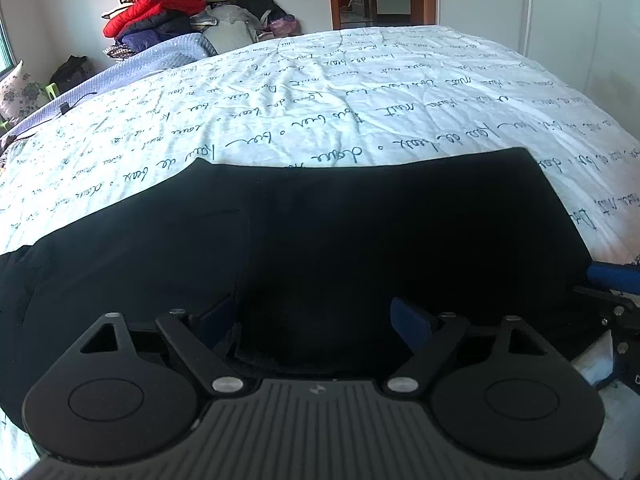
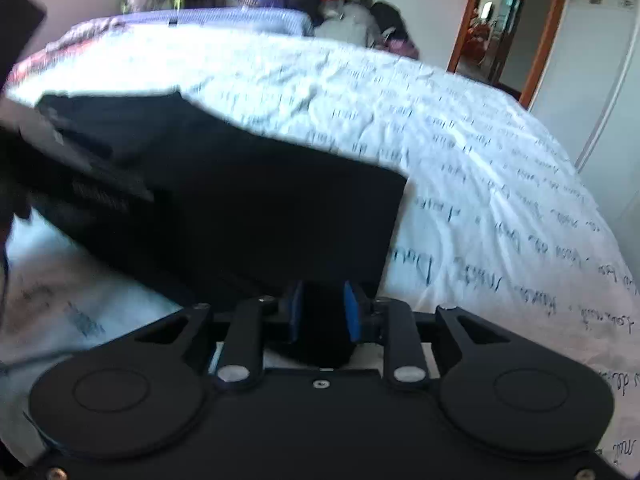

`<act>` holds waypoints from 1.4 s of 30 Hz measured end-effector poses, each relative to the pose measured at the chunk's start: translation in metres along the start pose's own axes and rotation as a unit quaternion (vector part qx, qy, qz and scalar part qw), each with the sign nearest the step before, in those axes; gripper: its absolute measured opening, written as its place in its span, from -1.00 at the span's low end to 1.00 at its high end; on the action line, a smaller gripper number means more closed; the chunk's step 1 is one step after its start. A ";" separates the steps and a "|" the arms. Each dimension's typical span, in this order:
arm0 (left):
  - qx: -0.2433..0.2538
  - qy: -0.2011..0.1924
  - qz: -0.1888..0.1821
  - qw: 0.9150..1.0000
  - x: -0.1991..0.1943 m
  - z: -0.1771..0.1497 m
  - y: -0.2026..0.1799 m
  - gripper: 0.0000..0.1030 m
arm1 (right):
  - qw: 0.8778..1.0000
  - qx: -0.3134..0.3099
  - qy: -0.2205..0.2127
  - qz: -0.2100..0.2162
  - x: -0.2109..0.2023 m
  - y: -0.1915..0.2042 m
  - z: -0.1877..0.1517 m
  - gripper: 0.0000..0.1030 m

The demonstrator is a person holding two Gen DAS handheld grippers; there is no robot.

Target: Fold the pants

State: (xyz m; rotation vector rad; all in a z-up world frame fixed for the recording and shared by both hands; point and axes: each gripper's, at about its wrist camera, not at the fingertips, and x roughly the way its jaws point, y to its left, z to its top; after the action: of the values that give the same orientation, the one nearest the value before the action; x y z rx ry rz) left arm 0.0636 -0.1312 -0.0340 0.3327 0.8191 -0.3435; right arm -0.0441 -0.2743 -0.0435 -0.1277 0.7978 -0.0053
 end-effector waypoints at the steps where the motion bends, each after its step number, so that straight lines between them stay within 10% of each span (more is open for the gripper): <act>1: 0.002 -0.001 0.000 1.000 0.000 -0.001 0.000 0.74 | 1.000 0.001 -0.001 0.001 -0.001 0.000 -0.002 -0.55; 15: -0.012 -0.001 -0.010 1.000 -0.012 -0.010 0.019 0.73 | 0.999 -0.036 -0.021 -0.019 -0.036 0.025 0.016 -0.49; 26: -0.063 -0.009 0.031 0.997 -0.052 -0.041 0.103 0.73 | 0.990 -0.096 -0.085 0.066 -0.055 0.107 0.055 -0.11; 35: -0.168 0.008 0.146 0.975 -0.103 -0.114 0.238 0.73 | 0.956 -0.213 -0.143 0.144 -0.071 0.192 0.086 0.12; 42: -0.269 0.026 0.145 0.952 -0.115 -0.135 0.313 0.73 | 0.913 -0.346 -0.186 0.110 -0.048 0.280 0.088 0.24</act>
State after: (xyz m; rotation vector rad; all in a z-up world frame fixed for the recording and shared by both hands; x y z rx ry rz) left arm 0.0348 0.2241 0.0145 -0.0516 0.8679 0.1698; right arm -0.0268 0.0158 0.0193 -0.6905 0.3973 0.5089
